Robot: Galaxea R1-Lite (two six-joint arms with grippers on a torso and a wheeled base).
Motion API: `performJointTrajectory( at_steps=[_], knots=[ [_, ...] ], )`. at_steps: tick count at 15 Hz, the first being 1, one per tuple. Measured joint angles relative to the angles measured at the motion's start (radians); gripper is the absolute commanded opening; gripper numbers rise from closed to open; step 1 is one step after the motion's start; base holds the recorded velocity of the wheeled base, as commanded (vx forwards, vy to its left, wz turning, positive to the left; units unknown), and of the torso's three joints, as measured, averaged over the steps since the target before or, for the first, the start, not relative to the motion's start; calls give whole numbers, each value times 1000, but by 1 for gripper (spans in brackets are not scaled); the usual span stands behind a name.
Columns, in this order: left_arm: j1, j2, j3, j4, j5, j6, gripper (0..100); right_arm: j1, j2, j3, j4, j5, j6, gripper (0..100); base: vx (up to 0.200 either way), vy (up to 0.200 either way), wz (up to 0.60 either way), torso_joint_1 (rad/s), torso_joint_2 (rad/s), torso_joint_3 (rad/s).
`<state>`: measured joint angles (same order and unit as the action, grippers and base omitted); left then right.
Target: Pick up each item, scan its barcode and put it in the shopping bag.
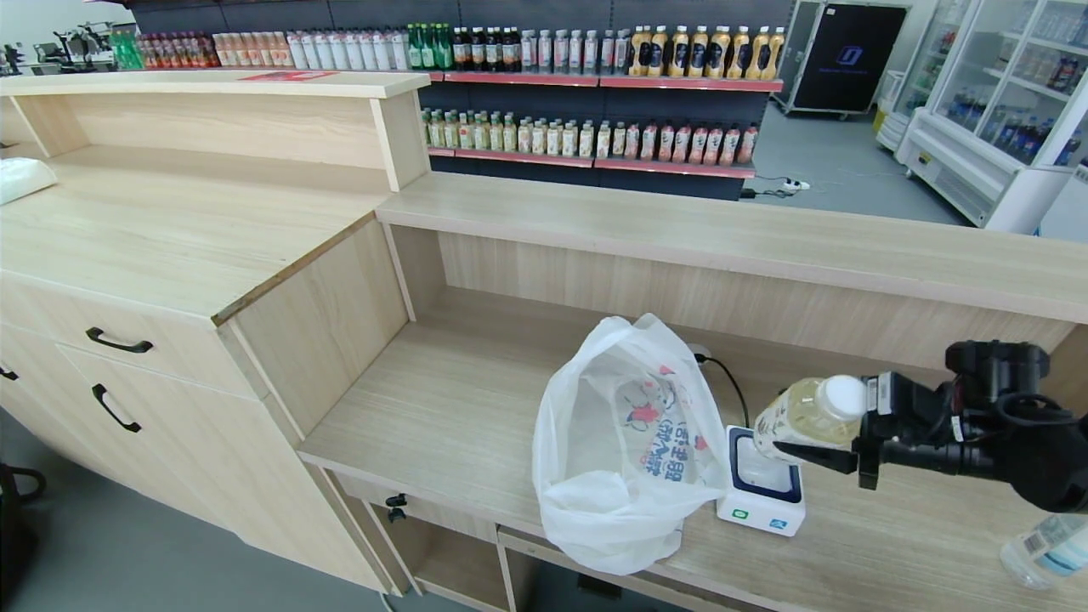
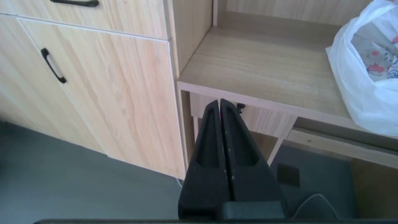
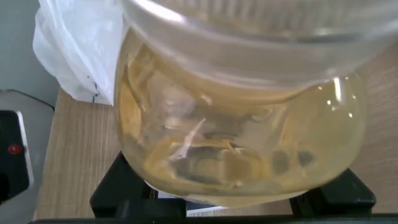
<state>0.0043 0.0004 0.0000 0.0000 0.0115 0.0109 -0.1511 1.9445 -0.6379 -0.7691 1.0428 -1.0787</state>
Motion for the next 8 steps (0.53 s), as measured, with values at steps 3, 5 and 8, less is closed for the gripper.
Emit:
performJointTrajectory(
  at_steps=[3, 5, 8],
  knots=[
    [0, 0, 0, 0, 0, 0, 0, -40, -195, 3, 31, -15, 354, 0, 0, 0, 0, 0, 0, 0],
    [0, 0, 0, 0, 0, 0, 0, -73, -329, 16, 39, -110, 632, 0, 0, 0, 0, 0, 0, 0],
    [0, 0, 0, 0, 0, 0, 0, -104, -470, 69, 43, -447, 930, 0, 0, 0, 0, 0, 0, 0]
  ],
)
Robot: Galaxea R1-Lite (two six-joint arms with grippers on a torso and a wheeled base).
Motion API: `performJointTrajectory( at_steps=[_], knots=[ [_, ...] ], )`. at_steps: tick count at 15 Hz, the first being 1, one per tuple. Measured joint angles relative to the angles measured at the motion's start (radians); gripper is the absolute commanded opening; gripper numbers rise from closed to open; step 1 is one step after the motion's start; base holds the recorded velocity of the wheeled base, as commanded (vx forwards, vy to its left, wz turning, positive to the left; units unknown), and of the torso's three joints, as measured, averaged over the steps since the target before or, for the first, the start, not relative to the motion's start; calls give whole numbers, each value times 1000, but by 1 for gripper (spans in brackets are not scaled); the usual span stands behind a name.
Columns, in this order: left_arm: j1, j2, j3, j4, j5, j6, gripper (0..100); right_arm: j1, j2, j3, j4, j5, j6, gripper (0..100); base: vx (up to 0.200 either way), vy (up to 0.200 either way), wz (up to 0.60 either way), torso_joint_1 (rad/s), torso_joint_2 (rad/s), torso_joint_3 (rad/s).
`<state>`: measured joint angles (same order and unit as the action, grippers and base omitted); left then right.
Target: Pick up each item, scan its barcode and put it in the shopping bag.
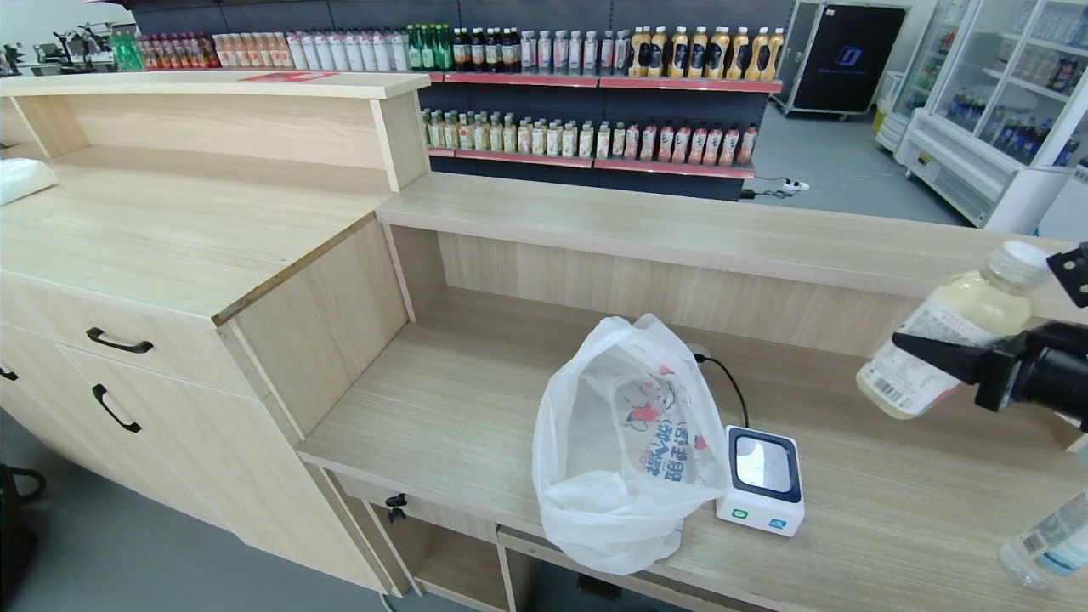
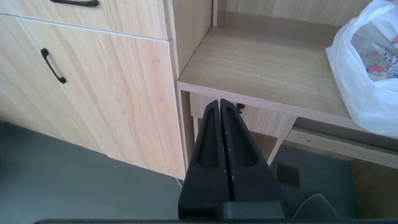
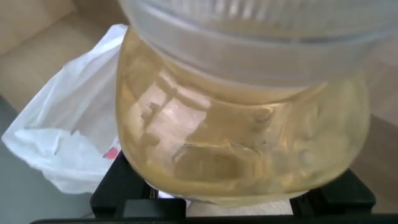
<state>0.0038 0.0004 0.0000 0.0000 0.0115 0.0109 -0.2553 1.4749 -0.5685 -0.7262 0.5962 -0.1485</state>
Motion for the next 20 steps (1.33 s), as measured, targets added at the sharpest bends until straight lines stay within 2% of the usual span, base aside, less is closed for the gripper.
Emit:
performJointTrajectory(
  at_steps=[3, 5, 7, 9, 11, 14, 16, 20],
  knots=[
    [0, 0, 0, 0, 0, 0, 0, 63, -84, 67, 8, -332, 156, 0, 0, 0, 0, 0, 0, 0],
    [0, 0, 0, 0, 0, 0, 0, 120, -126, 108, 61, -486, 149, 0, 0, 0, 0, 0, 0, 0],
    [0, 0, 0, 0, 0, 0, 0, 153, -161, 123, 113, -585, 101, 0, 0, 0, 0, 0, 0, 0],
    [0, 0, 0, 0, 0, 0, 0, 169, -194, 127, 135, -619, 13, 0, 0, 0, 0, 0, 0, 0],
    [0, 0, 0, 0, 0, 0, 0, 184, -220, 129, 138, -666, -4, 0, 0, 0, 0, 0, 0, 0],
    [1, 0, 0, 0, 0, 0, 0, 198, -236, 134, 140, -811, -76, 0, 0, 0, 0, 0, 0, 0],
    [1, 0, 0, 0, 0, 0, 0, 234, -238, 135, 135, -834, -87, 0, 0, 0, 0, 0, 0, 0],
    [0, 0, 0, 0, 0, 0, 0, 305, -240, 131, 129, -849, -94, 0, 0, 0, 600, 1, 4, 2]
  ],
)
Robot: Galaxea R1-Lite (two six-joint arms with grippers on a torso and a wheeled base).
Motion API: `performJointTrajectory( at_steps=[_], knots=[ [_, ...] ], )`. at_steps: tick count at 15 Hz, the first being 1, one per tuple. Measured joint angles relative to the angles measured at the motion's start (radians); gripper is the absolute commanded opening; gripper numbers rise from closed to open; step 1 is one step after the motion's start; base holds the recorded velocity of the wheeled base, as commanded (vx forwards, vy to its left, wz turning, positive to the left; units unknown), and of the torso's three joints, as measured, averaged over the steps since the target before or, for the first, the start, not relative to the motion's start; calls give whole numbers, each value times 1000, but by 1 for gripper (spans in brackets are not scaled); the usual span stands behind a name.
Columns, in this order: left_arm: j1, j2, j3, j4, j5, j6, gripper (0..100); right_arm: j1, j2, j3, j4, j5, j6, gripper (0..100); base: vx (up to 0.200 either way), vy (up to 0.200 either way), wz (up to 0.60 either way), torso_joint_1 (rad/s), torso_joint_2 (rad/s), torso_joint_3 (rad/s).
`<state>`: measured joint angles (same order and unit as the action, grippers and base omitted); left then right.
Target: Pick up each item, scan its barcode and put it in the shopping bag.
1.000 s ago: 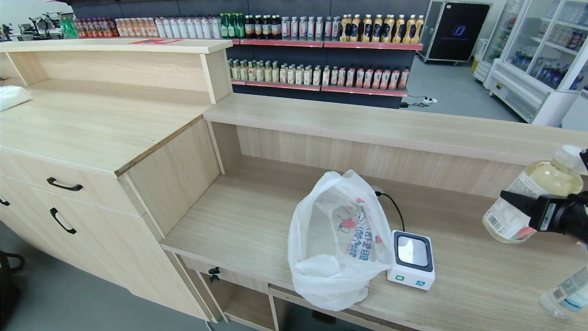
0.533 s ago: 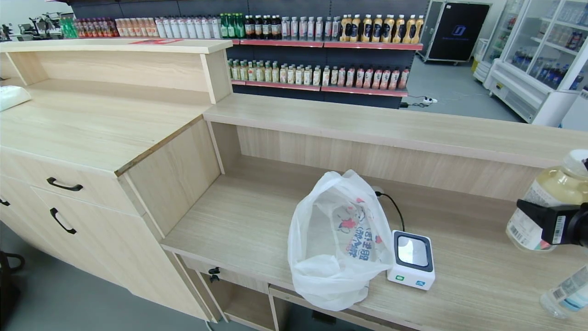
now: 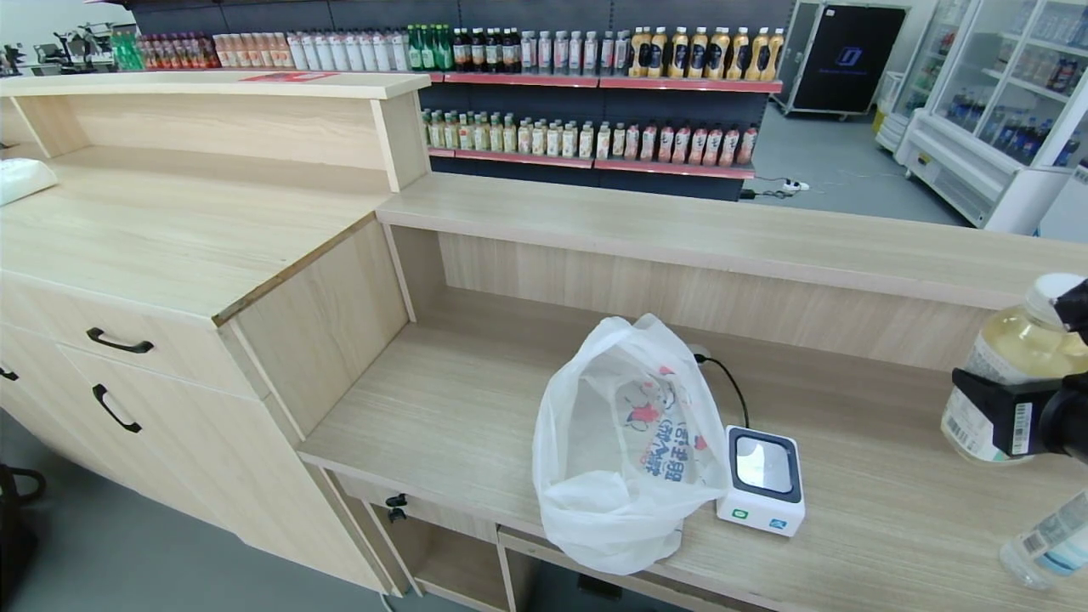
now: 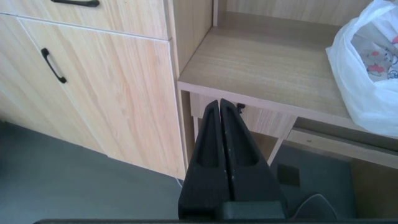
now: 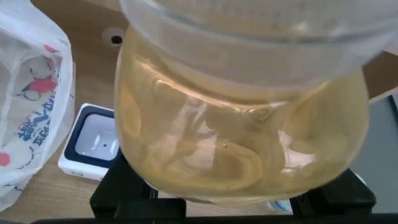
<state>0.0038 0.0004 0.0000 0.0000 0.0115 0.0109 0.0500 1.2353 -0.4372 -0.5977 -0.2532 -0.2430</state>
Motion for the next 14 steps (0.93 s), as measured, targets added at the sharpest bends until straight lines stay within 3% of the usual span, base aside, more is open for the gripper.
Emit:
performJointTrajectory(
  at_steps=[5, 14],
  knots=[
    [0, 0, 0, 0, 0, 0, 0, 63, 54, -28, -24, -10, -30, 0, 0, 0, 480, -1, 3, 2],
    [0, 0, 0, 0, 0, 0, 0, -45, 377, -37, -230, 381, 23, 0, 0, 0, 0, 0, 0, 0]
  ],
)
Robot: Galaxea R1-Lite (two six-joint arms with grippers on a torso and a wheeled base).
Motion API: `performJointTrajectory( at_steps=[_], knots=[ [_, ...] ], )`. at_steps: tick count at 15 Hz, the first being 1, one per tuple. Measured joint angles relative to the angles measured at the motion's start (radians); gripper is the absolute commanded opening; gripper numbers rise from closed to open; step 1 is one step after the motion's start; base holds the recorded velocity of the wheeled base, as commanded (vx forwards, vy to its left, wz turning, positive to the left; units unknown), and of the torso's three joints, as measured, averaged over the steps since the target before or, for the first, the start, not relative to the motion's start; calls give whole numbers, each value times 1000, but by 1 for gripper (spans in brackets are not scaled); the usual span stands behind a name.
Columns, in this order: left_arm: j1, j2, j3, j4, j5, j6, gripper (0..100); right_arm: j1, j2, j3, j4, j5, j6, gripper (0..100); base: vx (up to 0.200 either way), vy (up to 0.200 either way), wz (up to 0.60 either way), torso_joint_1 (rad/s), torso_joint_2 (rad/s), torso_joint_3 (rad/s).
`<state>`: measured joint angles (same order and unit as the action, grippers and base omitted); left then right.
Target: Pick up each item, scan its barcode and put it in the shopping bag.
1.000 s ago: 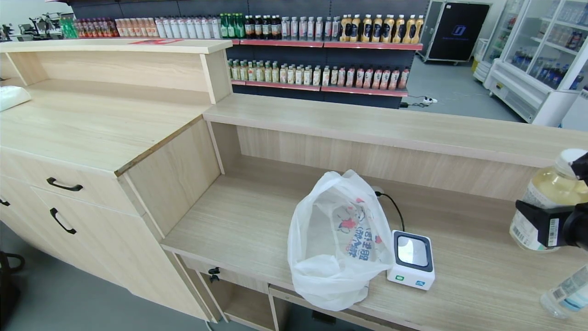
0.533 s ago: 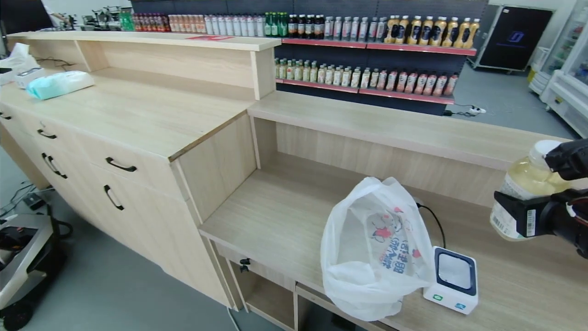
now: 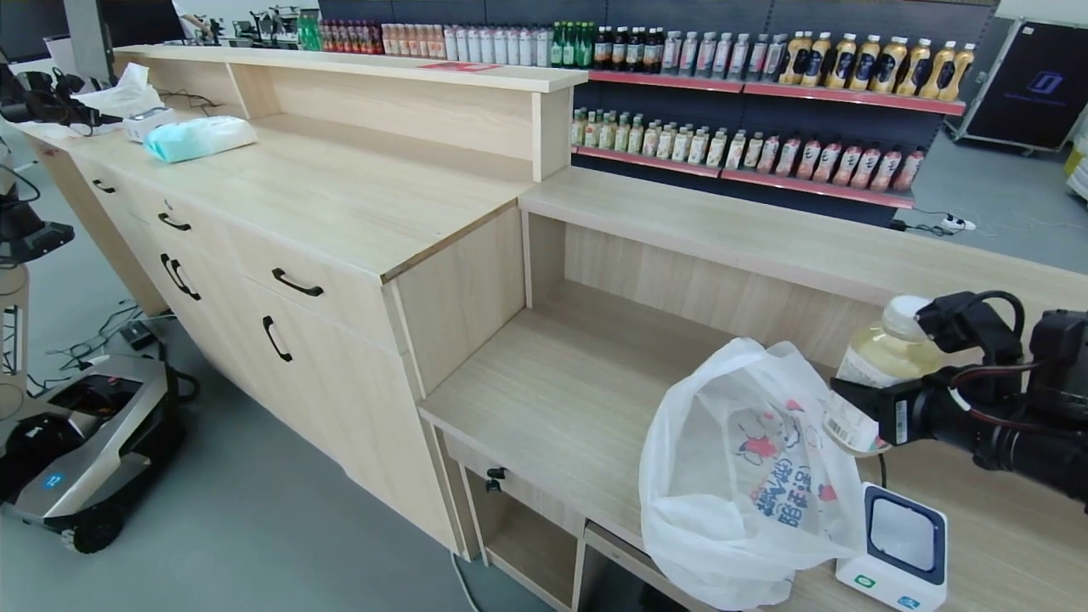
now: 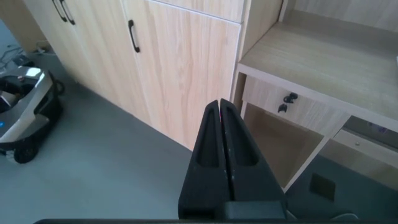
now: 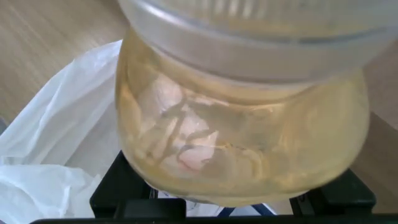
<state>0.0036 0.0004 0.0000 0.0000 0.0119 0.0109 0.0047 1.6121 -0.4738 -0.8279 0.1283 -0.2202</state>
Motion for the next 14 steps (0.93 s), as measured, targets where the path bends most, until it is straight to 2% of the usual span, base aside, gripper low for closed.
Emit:
performJointTrajectory(
  at_steps=[7, 11, 14],
  knots=[
    [0, 0, 0, 0, 0, 0, 0, -28, 280, -11, -235, 133, -9, 0, 0, 0, 0, 0, 0, 0],
    [1, 0, 0, 0, 0, 0, 0, -18, 397, -31, -305, 164, -35, 0, 0, 0, 0, 0, 0, 0],
    [0, 0, 0, 0, 0, 0, 0, 0, 460, -55, -358, 227, -35, 0, 0, 0, 0, 0, 0, 0]
  ],
)
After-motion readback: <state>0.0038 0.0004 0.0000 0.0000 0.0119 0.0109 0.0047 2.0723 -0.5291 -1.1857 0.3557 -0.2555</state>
